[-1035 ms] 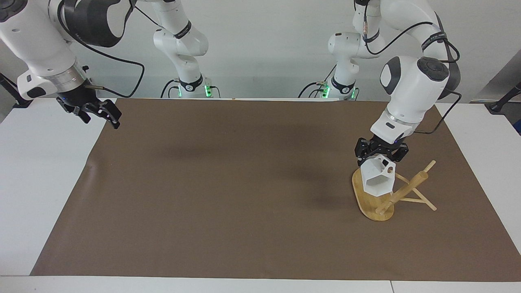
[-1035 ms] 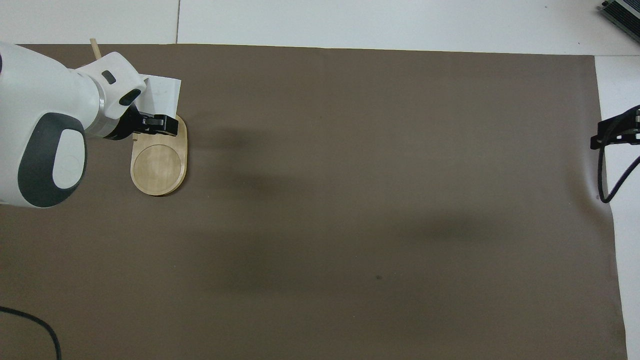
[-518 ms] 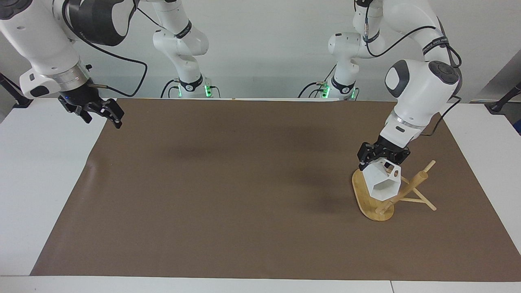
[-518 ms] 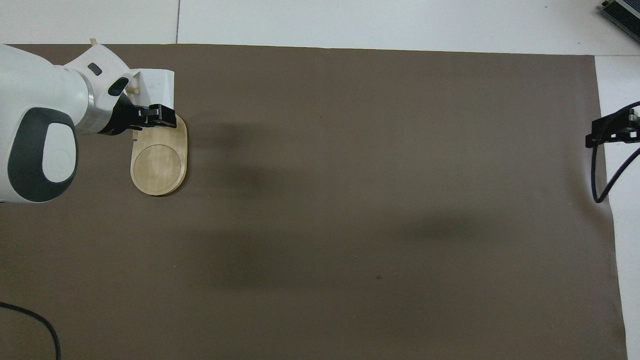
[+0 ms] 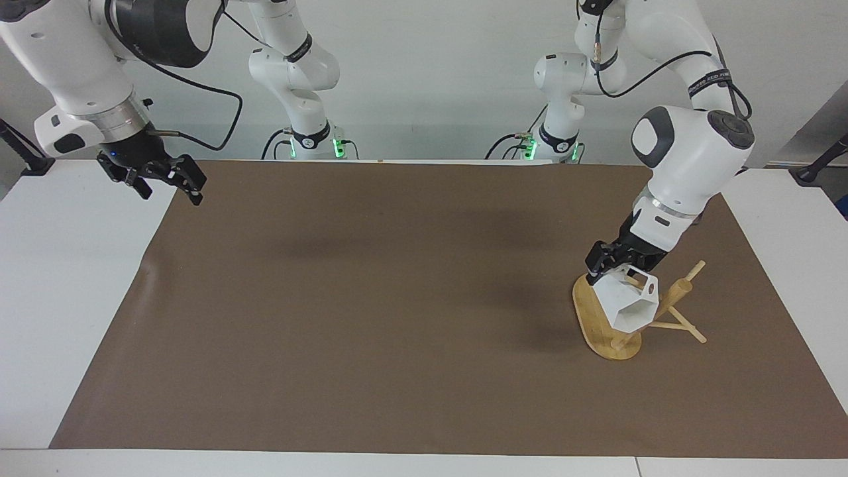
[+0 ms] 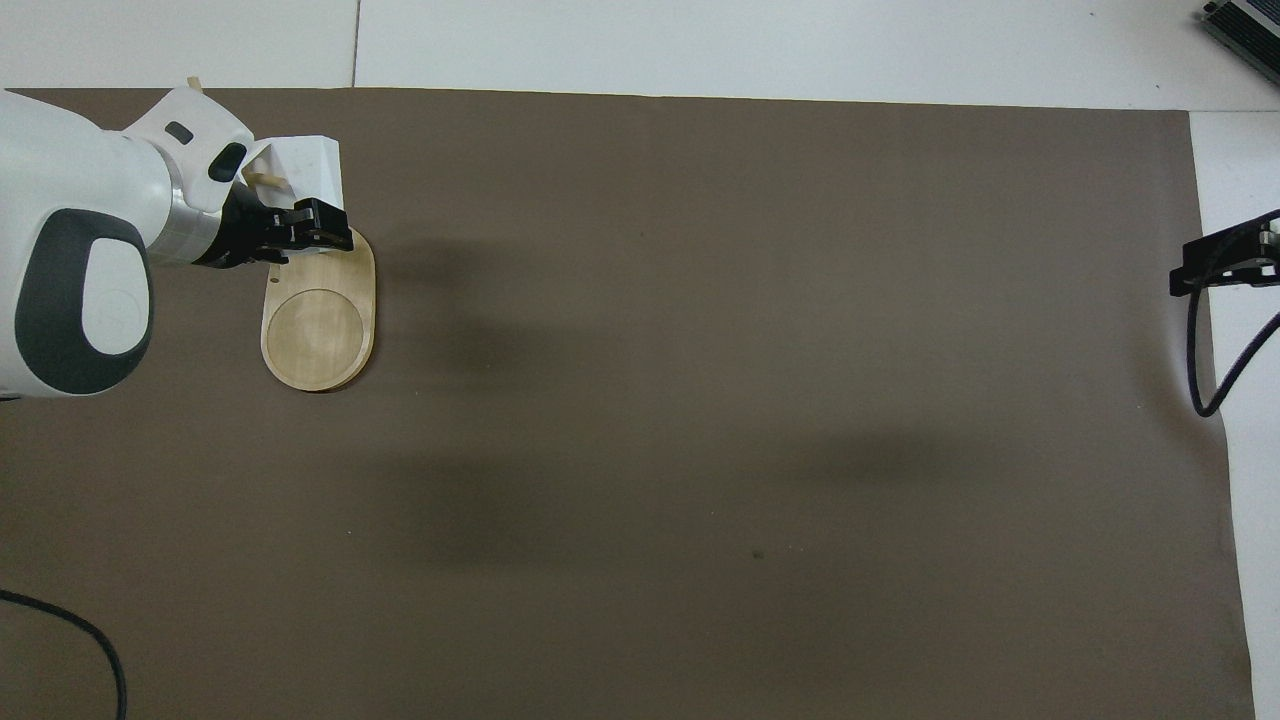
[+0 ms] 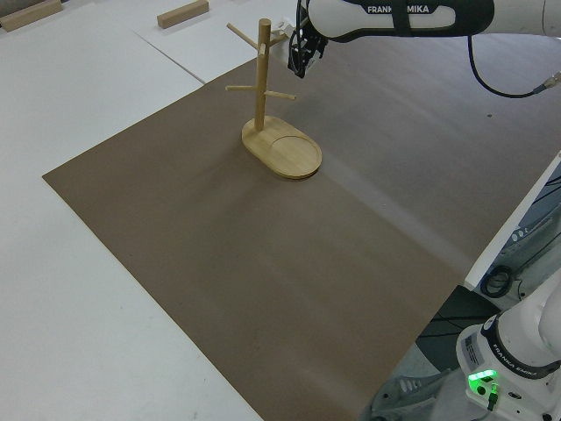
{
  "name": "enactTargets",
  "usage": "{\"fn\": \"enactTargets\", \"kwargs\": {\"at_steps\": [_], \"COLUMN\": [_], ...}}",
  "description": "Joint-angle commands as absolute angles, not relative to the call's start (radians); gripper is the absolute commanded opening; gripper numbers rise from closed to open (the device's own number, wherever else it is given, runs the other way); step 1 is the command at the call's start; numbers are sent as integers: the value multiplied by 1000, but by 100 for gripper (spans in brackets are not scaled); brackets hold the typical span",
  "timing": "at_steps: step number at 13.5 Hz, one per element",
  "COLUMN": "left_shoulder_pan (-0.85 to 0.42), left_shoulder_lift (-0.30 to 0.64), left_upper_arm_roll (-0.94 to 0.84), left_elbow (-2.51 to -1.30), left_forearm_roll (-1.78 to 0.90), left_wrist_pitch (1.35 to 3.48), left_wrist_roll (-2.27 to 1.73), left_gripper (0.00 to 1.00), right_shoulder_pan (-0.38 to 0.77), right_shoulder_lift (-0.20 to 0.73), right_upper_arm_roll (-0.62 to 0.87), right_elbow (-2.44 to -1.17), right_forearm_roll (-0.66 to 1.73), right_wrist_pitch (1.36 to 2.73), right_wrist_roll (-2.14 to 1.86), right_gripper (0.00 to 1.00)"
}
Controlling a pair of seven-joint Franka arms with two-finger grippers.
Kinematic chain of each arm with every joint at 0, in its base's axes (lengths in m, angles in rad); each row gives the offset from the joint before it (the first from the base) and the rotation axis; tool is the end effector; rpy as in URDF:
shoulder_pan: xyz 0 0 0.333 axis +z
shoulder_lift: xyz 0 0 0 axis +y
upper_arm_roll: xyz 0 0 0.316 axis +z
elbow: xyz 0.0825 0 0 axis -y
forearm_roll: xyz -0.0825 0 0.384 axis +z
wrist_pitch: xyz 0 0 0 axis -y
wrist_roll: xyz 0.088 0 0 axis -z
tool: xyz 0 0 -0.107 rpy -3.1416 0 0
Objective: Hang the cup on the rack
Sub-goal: 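Move the cup with the left gripper onto a rack peg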
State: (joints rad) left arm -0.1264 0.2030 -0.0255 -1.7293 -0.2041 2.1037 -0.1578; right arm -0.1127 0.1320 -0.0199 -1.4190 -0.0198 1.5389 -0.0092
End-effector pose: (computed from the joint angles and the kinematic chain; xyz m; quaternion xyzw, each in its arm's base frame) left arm 0.6295 -0.1050 0.4778 0.9908 0.0475 0.0695 0.1064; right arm 0.5870 -0.0796 0.6175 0.9980 -0.0618 -0.0068 0.0108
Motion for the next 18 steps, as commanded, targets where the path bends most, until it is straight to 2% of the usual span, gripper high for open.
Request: {"fn": "enactTargets", "kwargs": {"at_steps": [1,8,9,10,11,16,18], "left_shoulder_pan": [-103,-98,-100,-98,-98,-71,-69], "left_shoulder_lift": [218,216,215,215,213,199,190], "left_upper_arm_roll": [-34,-34,-34,-34,-34,-32,-32], "left_elbow": [-1707,-1706,-1704,-1703,-1703,-1698,-1700], "left_forearm_roll": [-233,-239,-239,-239,-239,-235,-232], "left_wrist_pitch": [2100,2094,2089,2077,2072,2049,2048], "left_wrist_roll": [-167,-247,-248,-249,-249,-249,-249], "left_gripper": [0,0,9,29,40,76,83], "right_shoulder_pan": [-114,-121,-120,-118,-118,-118,-118], "right_shoulder_lift": [111,80,80,78,78,78,78], "right_upper_arm_roll": [-23,-23,-23,-23,-23,-23,-23], "right_elbow": [-1430,-1456,-1459,-1460,-1460,-1460,-1460], "right_forearm_roll": [3,20,20,20,20,20,20], "right_wrist_pitch": [1545,1531,1531,1531,1531,1531,1532], "right_wrist_roll": [-43,-32,-32,-32,-32,-32,-32], "right_gripper": [100,100,100,100,100,100,100]}}
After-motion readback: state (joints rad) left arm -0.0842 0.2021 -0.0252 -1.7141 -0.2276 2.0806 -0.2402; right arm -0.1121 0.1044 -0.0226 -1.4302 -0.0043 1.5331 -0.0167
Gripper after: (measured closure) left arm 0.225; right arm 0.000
